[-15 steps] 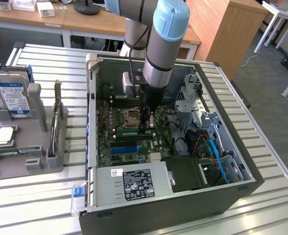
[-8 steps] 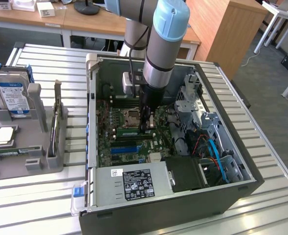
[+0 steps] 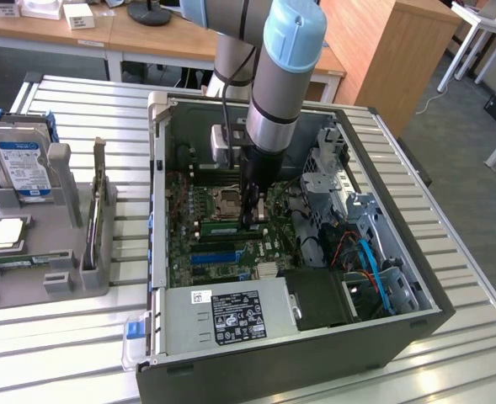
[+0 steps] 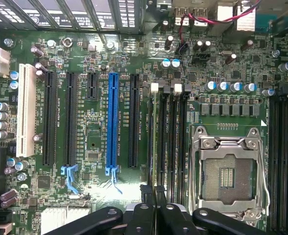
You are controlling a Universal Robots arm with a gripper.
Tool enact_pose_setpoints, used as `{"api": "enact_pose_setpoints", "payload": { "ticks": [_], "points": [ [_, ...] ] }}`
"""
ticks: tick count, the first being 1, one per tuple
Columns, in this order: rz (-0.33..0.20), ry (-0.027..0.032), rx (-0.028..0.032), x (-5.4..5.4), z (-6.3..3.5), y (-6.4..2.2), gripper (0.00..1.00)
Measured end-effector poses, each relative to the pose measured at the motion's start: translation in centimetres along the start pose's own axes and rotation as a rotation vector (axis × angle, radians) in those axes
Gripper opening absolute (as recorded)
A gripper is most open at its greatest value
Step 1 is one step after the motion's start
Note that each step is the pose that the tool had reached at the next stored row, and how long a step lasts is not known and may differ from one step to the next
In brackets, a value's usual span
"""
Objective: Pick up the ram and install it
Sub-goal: 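Insert the ram into the slot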
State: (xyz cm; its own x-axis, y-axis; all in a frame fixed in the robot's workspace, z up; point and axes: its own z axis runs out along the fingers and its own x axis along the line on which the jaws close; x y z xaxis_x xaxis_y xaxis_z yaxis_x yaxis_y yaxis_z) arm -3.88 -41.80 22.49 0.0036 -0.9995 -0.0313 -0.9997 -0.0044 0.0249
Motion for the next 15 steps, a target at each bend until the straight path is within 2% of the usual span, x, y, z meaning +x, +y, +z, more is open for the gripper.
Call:
{"api": "enact_pose_setpoints", "payload": {
  "ticks": [11, 13, 14, 15],
  "points": [
    [0.000, 0.0001, 0.0000, 0.00, 0.09, 0.01, 0.12],
    [0.000, 0.0001, 0.0000, 0.00, 0.09, 0.00, 0.13],
    [0.000, 0.0001, 0.0001, 0.00, 0.09, 0.00, 0.18],
    [0.000, 0.0002, 0.0001, 0.00, 0.09, 0.01, 0.18]
  ]
}}
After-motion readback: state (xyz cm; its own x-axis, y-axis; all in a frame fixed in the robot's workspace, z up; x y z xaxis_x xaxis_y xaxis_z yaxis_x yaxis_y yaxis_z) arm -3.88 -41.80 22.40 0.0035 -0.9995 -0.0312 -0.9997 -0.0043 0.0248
